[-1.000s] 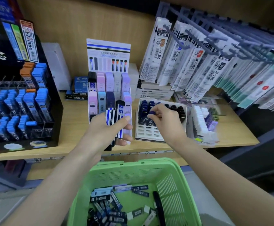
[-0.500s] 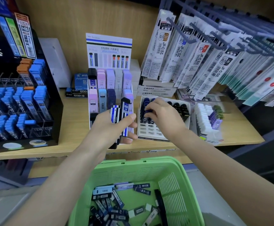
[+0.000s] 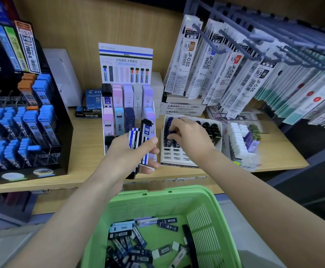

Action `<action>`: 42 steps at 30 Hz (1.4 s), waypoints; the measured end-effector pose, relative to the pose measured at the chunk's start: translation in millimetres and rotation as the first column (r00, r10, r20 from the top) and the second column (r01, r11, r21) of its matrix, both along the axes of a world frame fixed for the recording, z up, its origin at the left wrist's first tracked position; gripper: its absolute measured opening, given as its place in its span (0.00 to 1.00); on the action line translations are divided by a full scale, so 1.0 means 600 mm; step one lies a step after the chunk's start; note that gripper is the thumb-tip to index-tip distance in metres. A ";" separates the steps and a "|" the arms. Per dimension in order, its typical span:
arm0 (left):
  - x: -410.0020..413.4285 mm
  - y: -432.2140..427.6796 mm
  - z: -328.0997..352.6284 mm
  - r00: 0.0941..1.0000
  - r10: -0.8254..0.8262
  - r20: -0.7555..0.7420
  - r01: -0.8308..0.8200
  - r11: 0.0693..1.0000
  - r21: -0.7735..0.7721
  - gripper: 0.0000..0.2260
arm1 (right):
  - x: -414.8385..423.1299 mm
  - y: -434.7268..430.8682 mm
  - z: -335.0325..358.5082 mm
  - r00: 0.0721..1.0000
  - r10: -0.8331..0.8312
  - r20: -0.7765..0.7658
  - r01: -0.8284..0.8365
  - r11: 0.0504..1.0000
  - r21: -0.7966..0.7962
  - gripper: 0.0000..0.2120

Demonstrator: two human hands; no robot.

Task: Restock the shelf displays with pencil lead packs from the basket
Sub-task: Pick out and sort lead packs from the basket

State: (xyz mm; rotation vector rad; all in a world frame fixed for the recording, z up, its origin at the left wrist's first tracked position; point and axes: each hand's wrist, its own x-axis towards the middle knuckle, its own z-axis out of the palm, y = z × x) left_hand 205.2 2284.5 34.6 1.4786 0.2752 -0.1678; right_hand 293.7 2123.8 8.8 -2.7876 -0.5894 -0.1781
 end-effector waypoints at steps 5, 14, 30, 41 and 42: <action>-0.002 0.002 -0.001 1.000 -0.008 0.000 0.008 1.000 0.016 0.03 | 0.015 -0.004 0.019 0.985 -0.060 -0.160 0.090 0.979 0.185 0.02; -0.002 0.005 0.000 1.000 -0.004 -0.013 0.005 1.000 0.009 0.02 | 0.005 -0.003 0.011 1.000 -0.003 0.015 0.004 0.998 -0.056 0.08; -0.007 -0.002 -0.001 0.979 -0.198 -0.054 0.203 0.974 0.097 0.05 | -0.073 0.017 0.062 0.835 0.253 -0.490 0.237 0.637 0.733 0.06; 0.002 0.052 -0.013 0.991 0.107 -0.076 -0.095 0.984 0.151 0.10 | -0.063 0.007 0.083 0.948 0.042 -0.315 0.243 0.542 0.805 0.05; 0.005 0.062 -0.014 0.986 0.152 -0.071 -0.141 0.980 0.140 0.08 | -0.063 0.015 0.082 0.957 0.044 -0.287 0.208 0.587 0.782 0.06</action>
